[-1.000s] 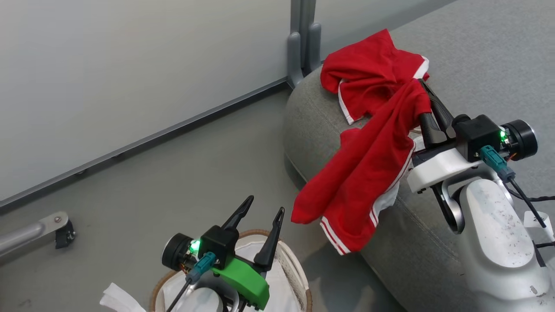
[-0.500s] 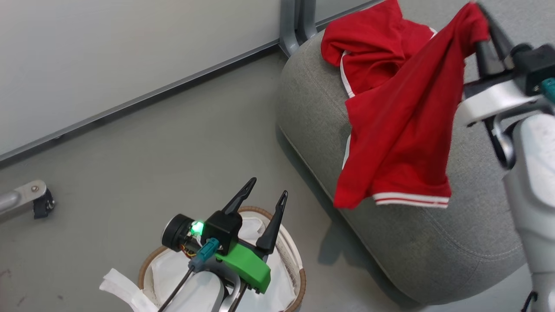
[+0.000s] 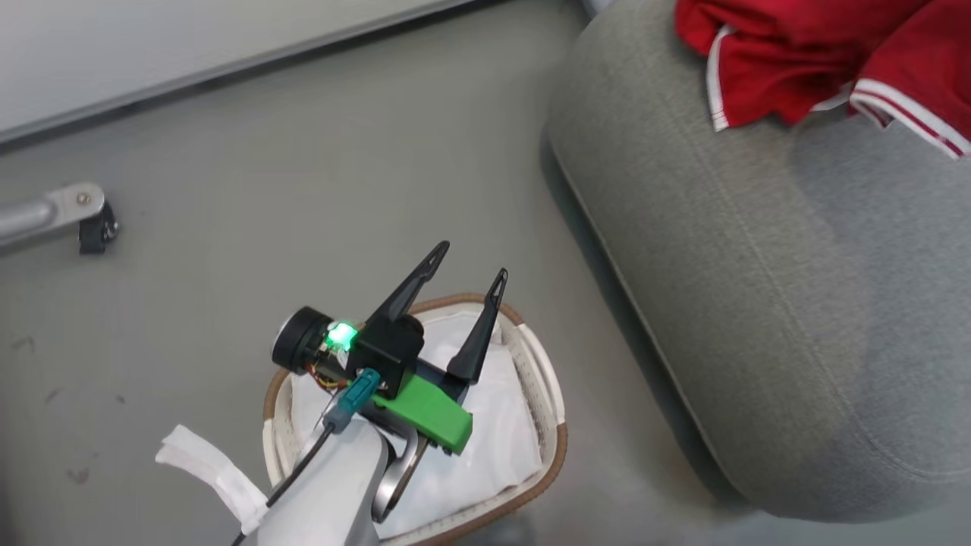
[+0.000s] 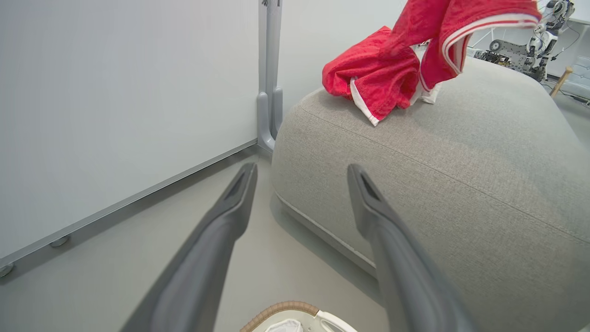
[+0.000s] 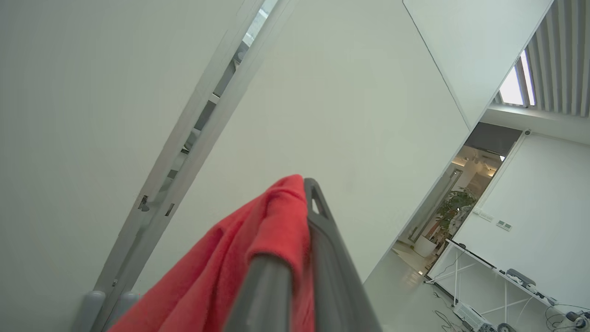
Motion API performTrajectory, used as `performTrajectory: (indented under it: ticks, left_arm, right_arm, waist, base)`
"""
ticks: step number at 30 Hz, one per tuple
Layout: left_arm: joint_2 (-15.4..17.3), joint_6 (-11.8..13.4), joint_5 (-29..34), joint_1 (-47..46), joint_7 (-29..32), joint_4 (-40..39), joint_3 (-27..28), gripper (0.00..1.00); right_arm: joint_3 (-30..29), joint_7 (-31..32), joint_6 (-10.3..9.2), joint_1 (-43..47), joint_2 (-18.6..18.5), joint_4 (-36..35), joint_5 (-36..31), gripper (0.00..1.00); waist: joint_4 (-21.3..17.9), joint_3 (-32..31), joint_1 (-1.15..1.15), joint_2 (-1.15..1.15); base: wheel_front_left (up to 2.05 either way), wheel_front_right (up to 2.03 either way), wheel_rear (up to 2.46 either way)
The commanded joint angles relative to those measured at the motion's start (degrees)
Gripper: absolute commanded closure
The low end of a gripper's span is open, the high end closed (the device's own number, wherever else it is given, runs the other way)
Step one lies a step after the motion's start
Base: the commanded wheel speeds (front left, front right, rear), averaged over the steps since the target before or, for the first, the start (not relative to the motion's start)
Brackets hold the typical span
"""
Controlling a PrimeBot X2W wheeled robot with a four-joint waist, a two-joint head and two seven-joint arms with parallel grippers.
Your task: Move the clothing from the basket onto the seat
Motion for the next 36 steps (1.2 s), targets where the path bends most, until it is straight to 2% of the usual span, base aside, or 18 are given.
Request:
performTrajectory:
  ticks: [1,9,13,18,21,24,25,26,36]
  left_arm:
    - [0.22,-0.34,0.35,-1.66,0.04,-0.44,0.17,0.00]
    - [0.08,-0.42,1.50,-4.73,0.05,-1.81,-0.48,0.00]
    - [0.36,-0.36,1.79,-5.62,0.04,-2.40,0.25,0.00]
    - [0.58,-0.25,2.20,-5.42,0.04,-2.74,0.96,0.00]
    - [0.53,-0.27,2.44,-5.28,0.04,-2.49,1.02,0.00]
    - [0.41,-0.29,2.42,-5.18,0.04,-2.28,1.07,0.00]
    - [0.40,-0.30,2.38,-5.08,0.04,-2.16,1.08,0.00]
    - [0.42,-0.31,2.36,-4.95,0.04,-2.06,1.16,0.00]
    - [0.20,-0.37,1.35,-3.01,0.04,-1.48,2.32,0.00]
  right_arm:
    - [-0.69,0.21,-0.08,-0.78,-0.63,1.87,-0.61,1.00]
    - [-6.61,-0.10,-0.08,-2.61,-1.37,10.76,-4.55,1.00]
    - [-9.52,-0.21,-0.08,-1.38,0.20,13.06,-6.69,1.00]
    - [-12.29,-0.25,-0.08,1.11,3.20,12.74,-8.70,1.00]
    - [-13.37,-0.25,-0.08,3.08,5.11,12.53,-9.59,0.86]
    - [-14.13,-0.24,-0.08,4.72,6.50,11.96,-10.16,0.51]
    - [-14.25,-0.21,-0.08,5.44,7.22,11.81,-10.36,0.03]
    - [-14.26,-0.21,-0.08,5.99,7.78,11.63,-10.37,0.00]
    - [-12.75,-0.21,-0.08,14.06,10.60,7.63,-8.78,0.00]
  waist:
    - [5.45,6.10,0.00,-0.01]
    - [9.54,12.78,0.00,-0.01]
    - [10.26,14.80,0.00,-0.01]
    - [9.91,15.89,0.00,-0.01]
    - [9.38,15.79,0.00,-0.01]
    - [8.89,15.35,0.00,-0.01]
    - [8.68,15.09,0.00,-0.01]
    - [8.48,14.83,0.00,-0.01]
    - [7.17,9.23,0.00,-0.01]
  base:
    - [0.00,0.00,0.00]
    - [0.00,0.00,0.00]
    - [0.00,0.00,0.00]
    - [0.00,0.00,0.00]
    - [0.00,0.00,0.00]
    - [0.00,0.00,0.00]
    - [0.00,0.00,0.00]
    - [0.00,0.00,0.00]
    - [0.00,0.00,0.00]
